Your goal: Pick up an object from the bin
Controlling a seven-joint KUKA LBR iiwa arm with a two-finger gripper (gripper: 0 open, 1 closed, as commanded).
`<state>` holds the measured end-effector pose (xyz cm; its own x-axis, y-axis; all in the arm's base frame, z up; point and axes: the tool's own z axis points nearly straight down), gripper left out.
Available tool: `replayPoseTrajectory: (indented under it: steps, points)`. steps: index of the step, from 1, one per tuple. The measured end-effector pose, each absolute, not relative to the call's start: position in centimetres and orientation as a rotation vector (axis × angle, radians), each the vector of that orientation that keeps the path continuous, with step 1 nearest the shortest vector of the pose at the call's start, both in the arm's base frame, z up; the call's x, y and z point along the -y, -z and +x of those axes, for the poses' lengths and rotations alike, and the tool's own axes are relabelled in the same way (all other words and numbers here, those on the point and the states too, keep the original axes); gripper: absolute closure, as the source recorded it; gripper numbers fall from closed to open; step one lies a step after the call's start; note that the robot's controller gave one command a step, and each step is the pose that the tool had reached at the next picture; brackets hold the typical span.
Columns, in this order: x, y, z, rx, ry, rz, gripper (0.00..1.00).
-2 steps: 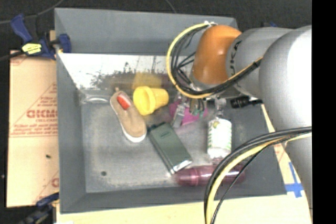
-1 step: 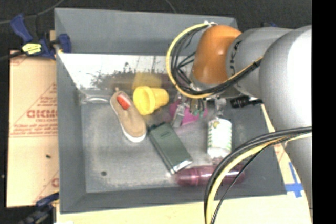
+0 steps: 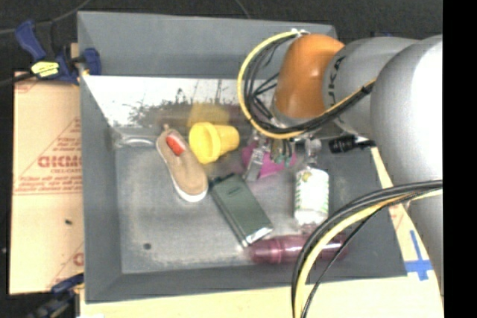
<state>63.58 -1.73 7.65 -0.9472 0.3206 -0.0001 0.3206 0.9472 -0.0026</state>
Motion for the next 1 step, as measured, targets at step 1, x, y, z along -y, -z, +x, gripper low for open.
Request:
replayPoseTrajectory:
  steps: [1]
  points:
    - [1.74,-9.50,63.63,3.101,-0.003,-0.510,1.00]
